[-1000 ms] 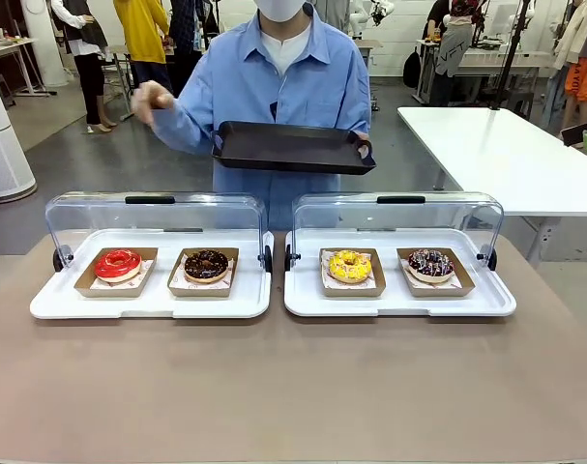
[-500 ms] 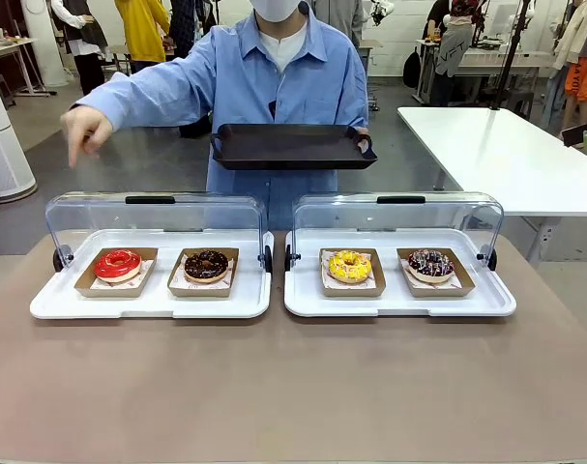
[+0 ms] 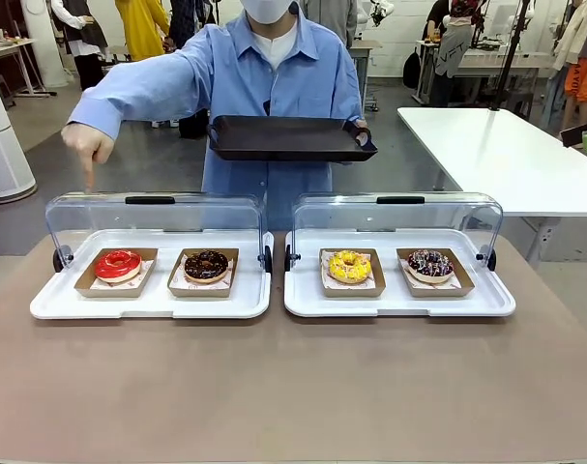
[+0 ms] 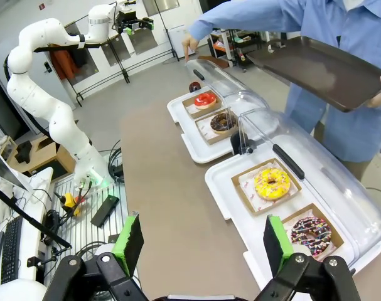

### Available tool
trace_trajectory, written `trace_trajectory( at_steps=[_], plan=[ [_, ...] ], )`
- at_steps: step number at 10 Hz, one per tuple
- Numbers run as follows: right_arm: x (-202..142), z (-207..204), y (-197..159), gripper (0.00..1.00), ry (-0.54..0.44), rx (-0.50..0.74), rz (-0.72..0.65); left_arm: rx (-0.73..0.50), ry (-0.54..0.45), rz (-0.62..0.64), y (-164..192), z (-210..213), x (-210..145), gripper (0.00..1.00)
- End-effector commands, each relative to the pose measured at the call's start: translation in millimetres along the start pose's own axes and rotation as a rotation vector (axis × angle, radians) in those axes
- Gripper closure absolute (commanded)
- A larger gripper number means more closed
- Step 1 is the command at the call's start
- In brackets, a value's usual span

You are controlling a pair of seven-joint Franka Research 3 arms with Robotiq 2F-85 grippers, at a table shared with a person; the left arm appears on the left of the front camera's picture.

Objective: Provide the desired donut to the person.
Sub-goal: Pick up and lift the Paper togo box containing the Donut pointed at by the person.

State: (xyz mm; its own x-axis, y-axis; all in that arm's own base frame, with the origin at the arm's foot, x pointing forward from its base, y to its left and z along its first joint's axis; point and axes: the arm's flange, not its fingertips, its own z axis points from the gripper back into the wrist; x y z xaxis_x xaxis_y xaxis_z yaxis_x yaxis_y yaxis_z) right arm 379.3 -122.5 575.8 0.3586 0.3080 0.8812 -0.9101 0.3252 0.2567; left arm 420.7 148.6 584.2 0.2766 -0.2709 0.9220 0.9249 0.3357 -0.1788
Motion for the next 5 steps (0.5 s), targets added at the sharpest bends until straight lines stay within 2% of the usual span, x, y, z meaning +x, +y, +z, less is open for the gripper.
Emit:
trace_trajectory(
  at_steps=[1, 5],
  plan=[
    [-1.0, 0.1, -0.3, 0.00, -0.007, 0.006, -0.003, -0.004, -0.003, -0.002, -0.9, 1.6, 0.4, 0.00],
    [-1.0, 0.1, -0.3, 0.00, -0.007, 0.006, -0.003, -0.004, -0.003, -0.002, -0.9, 1.6, 0.4, 0.00]
  ],
)
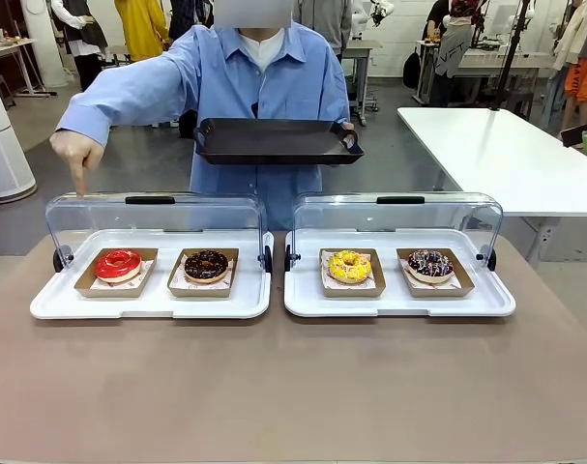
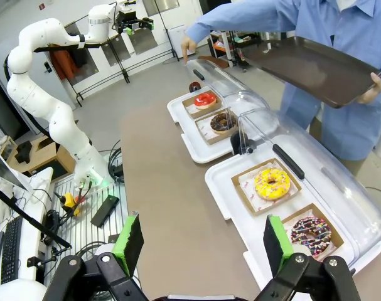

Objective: Provide the desired donut to the person.
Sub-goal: Pick up and lift the Paper togo box containing the Donut pointed at by the person.

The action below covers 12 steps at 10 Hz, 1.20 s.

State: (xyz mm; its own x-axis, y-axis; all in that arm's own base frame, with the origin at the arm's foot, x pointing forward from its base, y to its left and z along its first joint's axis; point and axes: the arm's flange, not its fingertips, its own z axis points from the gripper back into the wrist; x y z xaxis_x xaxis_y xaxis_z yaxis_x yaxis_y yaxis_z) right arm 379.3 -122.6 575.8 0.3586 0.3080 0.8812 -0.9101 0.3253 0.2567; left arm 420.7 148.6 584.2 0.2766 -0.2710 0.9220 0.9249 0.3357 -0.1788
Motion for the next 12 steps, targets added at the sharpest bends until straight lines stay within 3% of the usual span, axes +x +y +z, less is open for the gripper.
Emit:
trace_trajectory(
  at_steps=[1, 4, 5, 7, 8, 10, 12],
  plan=[
    [-1.0, 0.1, -0.3, 0.00, -0.007, 0.007, -0.003, -0.004, -0.003, -0.002, -0.9, 1.6, 0.4, 0.00],
    [-1.0, 0.1, -0.3, 0.00, -0.007, 0.007, -0.003, 0.000, 0.000, 0.000, 0.0, 0.0, 0.0, 0.00],
    [-1.0, 0.1, -0.3, 0.00, -0.007, 0.007, -0.003, -0.024, 0.050, -0.026, -13.5, 0.5, -6.4, 0.00],
    [-1.0, 0.1, -0.3, 0.00, -0.007, 0.007, -0.003, -0.068, 0.269, -0.160, -22.9, -10.9, -5.9, 0.00],
    [-1.0, 0.1, -0.3, 0.00, -0.007, 0.007, -0.003, -0.104, 0.441, -0.274, -24.7, -23.0, -5.1, 0.00],
    [-1.0, 0.1, -0.3, 0.00, -0.007, 0.007, -0.003, -0.041, 0.751, -0.410, -47.7, -53.6, -24.7, 0.00],
    [-1.0, 0.1, -0.3, 0.00, -0.007, 0.007, -0.003, -0.006, 1.000, -0.506, -34.5, -103.8, -36.2, 0.00]
  ],
)
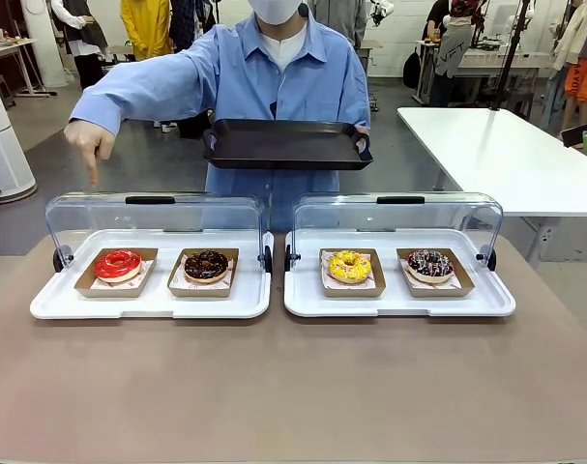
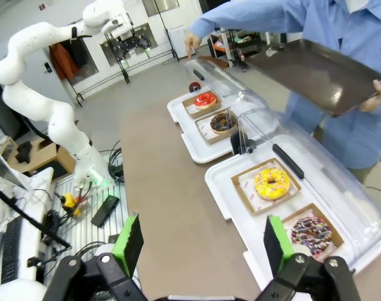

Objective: Provide the desired donut to the person.
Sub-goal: Pick up and lift the Paper togo box containing the Donut pointed at by the person.

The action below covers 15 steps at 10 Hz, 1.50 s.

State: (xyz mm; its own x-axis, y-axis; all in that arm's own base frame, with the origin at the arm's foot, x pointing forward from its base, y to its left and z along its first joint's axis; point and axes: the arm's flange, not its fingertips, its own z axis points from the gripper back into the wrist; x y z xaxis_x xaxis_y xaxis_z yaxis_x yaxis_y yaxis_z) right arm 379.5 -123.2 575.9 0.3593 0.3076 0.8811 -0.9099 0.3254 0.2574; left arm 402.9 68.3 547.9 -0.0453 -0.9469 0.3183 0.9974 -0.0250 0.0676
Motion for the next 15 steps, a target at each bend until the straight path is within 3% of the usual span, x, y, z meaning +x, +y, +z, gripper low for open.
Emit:
trace_trajectory(
  at_steps=[1, 5, 7, 11, 12, 15],
  plan=[
    [-0.9, -0.5, 0.0, 0.00, -0.007, 0.006, -0.002, 0.061, 0.188, -0.035, 0.5, -56.5, 17.1, 0.00],
    [-0.9, -0.5, 0.0, 0.00, -0.007, 0.006, -0.002, -0.012, 0.340, -0.089, 15.5, -141.8, 45.3, 0.00],
    [-0.9, -0.5, 0.0, 0.00, -0.007, 0.006, -0.002, -0.020, 0.325, -0.085, 30.3, -167.1, 51.6, 0.00],
    [-0.9, -0.5, 0.0, 0.00, -0.007, 0.006, -0.002, -0.043, 0.214, -0.076, 56.1, -169.7, 43.0, 0.00],
    [-0.9, -0.5, 0.0, 0.00, -0.007, 0.006, -0.002, -0.023, 0.298, -0.089, 45.0, -179.0, 48.9, 0.00],
    [-0.9, -0.5, 0.0, 0.00, -0.007, 0.006, -0.002, -0.023, 0.298, -0.089, 45.0, -179.0, 48.9, 0.00]
  ],
)
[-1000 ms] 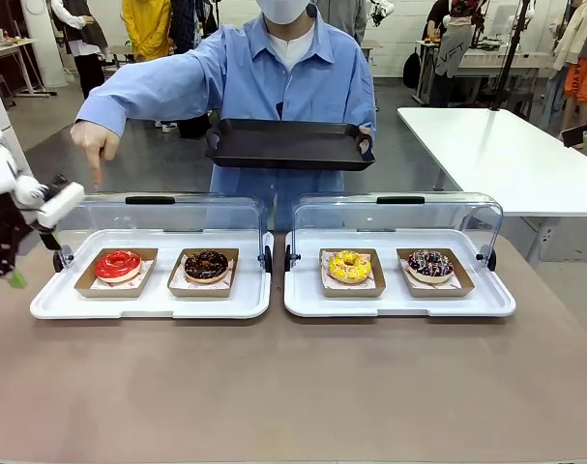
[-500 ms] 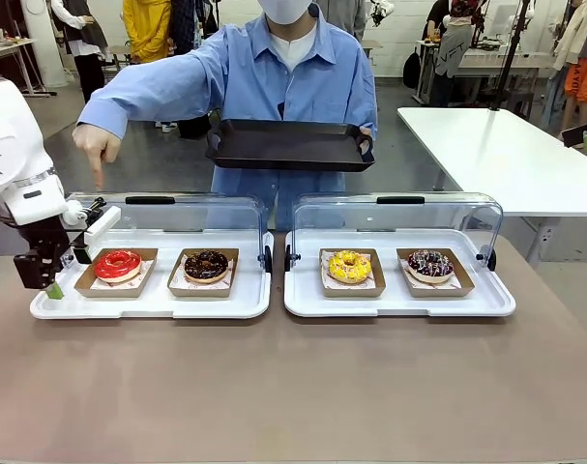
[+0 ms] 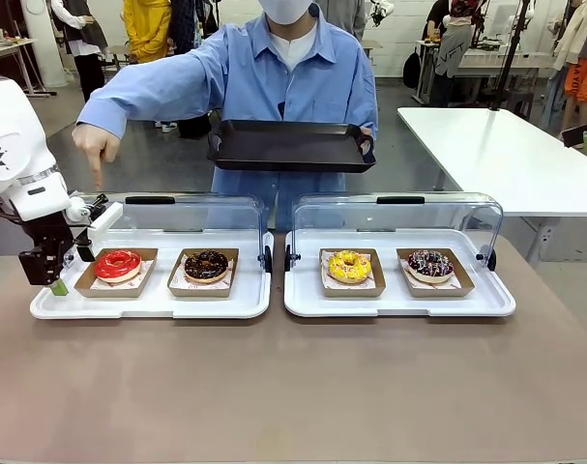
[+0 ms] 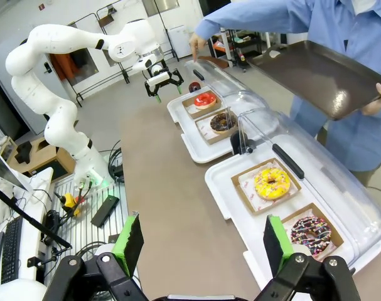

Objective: Provide the desired donut to the person.
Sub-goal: Pick up and lift the Paper togo box containing the Donut pointed at by the person.

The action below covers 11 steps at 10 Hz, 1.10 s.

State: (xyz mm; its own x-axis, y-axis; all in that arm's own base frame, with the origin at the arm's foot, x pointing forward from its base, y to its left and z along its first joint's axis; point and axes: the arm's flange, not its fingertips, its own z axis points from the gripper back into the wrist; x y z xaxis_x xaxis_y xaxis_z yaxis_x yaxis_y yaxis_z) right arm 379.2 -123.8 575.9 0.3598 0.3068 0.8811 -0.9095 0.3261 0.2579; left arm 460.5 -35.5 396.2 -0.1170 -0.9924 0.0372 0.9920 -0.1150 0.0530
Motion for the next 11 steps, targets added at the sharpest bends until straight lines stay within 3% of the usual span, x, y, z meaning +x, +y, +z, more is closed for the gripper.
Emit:
trace_trajectory(
  at_steps=[1, 11],
  plan=[
    [-0.6, -1.1, 0.0, 0.00, -0.006, 0.007, -0.001, 0.007, 0.016, -0.001, -4.8, 1.2, 1.6, 0.00],
    [-0.6, -1.1, 0.0, 0.00, -0.006, 0.007, -0.001, -0.025, 0.057, 0.036, 28.2, -34.8, -13.5, 0.00]
  ],
)
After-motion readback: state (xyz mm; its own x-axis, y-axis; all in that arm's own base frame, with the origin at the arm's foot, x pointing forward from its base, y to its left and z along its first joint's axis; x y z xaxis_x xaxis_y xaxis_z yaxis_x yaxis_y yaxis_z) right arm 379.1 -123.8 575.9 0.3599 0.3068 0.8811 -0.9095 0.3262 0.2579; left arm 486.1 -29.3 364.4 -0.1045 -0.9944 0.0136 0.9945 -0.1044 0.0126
